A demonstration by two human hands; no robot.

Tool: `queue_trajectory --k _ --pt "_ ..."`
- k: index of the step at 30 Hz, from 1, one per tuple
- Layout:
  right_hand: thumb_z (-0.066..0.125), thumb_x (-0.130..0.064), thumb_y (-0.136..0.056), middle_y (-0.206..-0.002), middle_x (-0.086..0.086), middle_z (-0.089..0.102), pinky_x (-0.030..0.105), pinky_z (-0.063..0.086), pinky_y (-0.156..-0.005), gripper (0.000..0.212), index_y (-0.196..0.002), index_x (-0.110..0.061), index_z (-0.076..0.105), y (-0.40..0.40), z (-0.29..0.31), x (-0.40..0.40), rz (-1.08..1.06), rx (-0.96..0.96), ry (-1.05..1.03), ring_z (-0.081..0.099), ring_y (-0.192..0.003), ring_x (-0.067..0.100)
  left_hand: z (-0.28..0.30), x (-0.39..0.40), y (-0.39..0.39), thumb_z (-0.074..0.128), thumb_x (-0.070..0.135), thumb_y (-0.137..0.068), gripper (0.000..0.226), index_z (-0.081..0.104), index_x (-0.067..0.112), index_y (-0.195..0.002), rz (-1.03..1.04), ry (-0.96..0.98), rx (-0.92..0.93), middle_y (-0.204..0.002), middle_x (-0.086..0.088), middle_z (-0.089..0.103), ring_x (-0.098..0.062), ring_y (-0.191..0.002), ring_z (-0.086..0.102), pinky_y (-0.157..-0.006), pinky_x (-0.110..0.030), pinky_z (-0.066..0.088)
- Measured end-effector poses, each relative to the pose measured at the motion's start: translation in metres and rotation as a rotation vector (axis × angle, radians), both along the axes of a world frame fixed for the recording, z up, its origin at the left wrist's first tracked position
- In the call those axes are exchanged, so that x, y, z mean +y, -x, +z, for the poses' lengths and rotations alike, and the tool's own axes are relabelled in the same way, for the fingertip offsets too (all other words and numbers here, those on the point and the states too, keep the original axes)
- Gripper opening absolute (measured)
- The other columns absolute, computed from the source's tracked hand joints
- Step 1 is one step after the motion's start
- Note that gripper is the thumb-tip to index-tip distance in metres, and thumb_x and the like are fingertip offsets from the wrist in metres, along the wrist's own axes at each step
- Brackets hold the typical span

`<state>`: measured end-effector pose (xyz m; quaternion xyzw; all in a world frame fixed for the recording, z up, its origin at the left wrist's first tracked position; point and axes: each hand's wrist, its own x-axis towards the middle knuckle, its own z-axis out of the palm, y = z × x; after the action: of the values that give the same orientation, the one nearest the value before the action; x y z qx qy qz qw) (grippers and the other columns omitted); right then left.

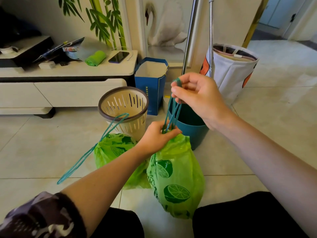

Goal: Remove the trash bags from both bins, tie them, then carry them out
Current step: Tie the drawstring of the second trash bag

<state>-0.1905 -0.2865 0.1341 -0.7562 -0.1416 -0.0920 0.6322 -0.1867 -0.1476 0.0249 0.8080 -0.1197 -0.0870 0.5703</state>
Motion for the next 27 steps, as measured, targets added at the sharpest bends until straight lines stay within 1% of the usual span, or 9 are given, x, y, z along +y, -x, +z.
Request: queue_trajectory --k 6,8,10,12,14,17,21,23,27 --pt "0.067 -0.003 -0.081 -0.083 -0.005 0.065 0.025 0.055 -0.075 0.017 -0.093 -0.014 0.063 -0.004 0.008 -0.007 -0.005 -0.056 -0.053 0.062 -0.077 0.01 -0.003 0.0 -0.001 0.069 0.031 -0.084 0.019 0.071 0.014 -0.093 -0.018 -0.016 0.061 -0.094 -0.013 0.072 -0.026 -0.091 0.068 -0.088 -0.04 0.056" --pt "0.065 0.001 -0.081 -0.088 -0.004 0.064 0.021 0.053 -0.075 0.022 -0.097 -0.014 0.062 -0.005 0.006 -0.01 -0.03 -0.082 -0.011 0.06 -0.08 0.009 -0.002 0.0 -0.002 0.07 0.03 -0.084 0.019 0.071 0.013 -0.092 -0.02 -0.002 0.054 -0.088 -0.01 0.071 -0.023 -0.079 0.067 -0.08 -0.034 0.055" --pt "0.06 0.003 -0.082 -0.088 -0.002 0.061 0.016 0.05 -0.07 0.025 -0.101 -0.014 0.06 -0.005 0.002 -0.012 -0.101 -0.129 0.177 0.056 -0.075 0.007 -0.004 0.002 -0.004 0.07 0.027 -0.085 0.013 0.07 0.015 -0.089 -0.014 -0.001 0.057 -0.076 -0.001 0.067 -0.01 -0.067 0.059 -0.069 -0.026 0.052" --pt "0.06 -0.002 -0.084 -0.08 -0.009 0.054 0.011 0.046 -0.063 0.024 -0.105 -0.014 0.058 -0.004 -0.003 -0.013 -0.185 -0.17 0.447 0.051 -0.067 0.003 -0.007 0.004 -0.004 0.069 0.024 -0.086 0.003 0.068 0.023 -0.083 -0.018 -0.018 0.066 -0.066 0.014 0.062 0.002 -0.058 0.054 -0.059 -0.015 0.046" --pt "0.062 -0.013 -0.087 -0.076 -0.011 0.052 0.011 0.042 -0.056 0.017 -0.104 -0.014 0.058 -0.004 -0.007 -0.016 -0.202 -0.129 0.673 0.05 -0.064 0.004 -0.01 0.007 -0.004 0.068 0.021 -0.087 0.008 0.067 0.028 -0.083 -0.03 -0.037 0.058 -0.063 0.017 0.062 0.007 -0.054 0.053 -0.056 -0.01 0.043" --pt "0.06 -0.029 -0.091 -0.068 -0.003 0.059 0.015 0.033 -0.048 0.021 -0.085 -0.011 0.067 -0.007 -0.011 -0.02 -0.108 0.019 0.888 0.052 -0.056 0.005 -0.015 0.011 -0.006 0.068 0.023 -0.087 0.007 0.068 0.028 -0.091 -0.034 -0.089 0.053 -0.079 0.011 0.069 0.004 -0.069 0.061 -0.068 -0.014 0.049" --pt "0.055 -0.037 -0.092 -0.043 -0.009 0.055 0.011 0.03 -0.037 0.037 -0.064 -0.014 0.063 -0.005 -0.003 -0.026 -0.033 0.246 0.976 0.046 -0.043 0.004 -0.019 0.01 -0.007 0.066 0.024 -0.088 0.011 0.066 0.03 -0.097 -0.054 -0.146 0.028 -0.087 0.013 0.068 -0.003 -0.083 0.063 -0.079 -0.022 0.051" --pt "0.057 -0.04 -0.089 -0.037 -0.008 0.044 0.015 0.031 -0.043 0.043 -0.055 -0.015 0.051 -0.005 0.002 -0.027 0.037 0.301 0.956 0.04 -0.04 0.006 -0.02 0.009 -0.007 0.066 0.024 -0.088 0.01 0.065 0.033 -0.093 -0.046 -0.161 0.015 -0.083 0.016 0.066 0.0 -0.08 0.061 -0.079 -0.023 0.05" --pt "0.056 -0.032 -0.092 -0.057 0.001 0.043 0.033 0.053 -0.08 0.039 -0.058 -0.016 0.051 -0.002 0.005 -0.025 0.252 0.384 0.375 0.046 -0.064 0.016 -0.027 0.009 -0.004 0.065 0.028 -0.088 0.004 0.068 0.027 -0.09 -0.035 -0.247 -0.022 -0.087 0.01 0.069 -0.007 -0.087 0.063 -0.086 -0.032 0.05"
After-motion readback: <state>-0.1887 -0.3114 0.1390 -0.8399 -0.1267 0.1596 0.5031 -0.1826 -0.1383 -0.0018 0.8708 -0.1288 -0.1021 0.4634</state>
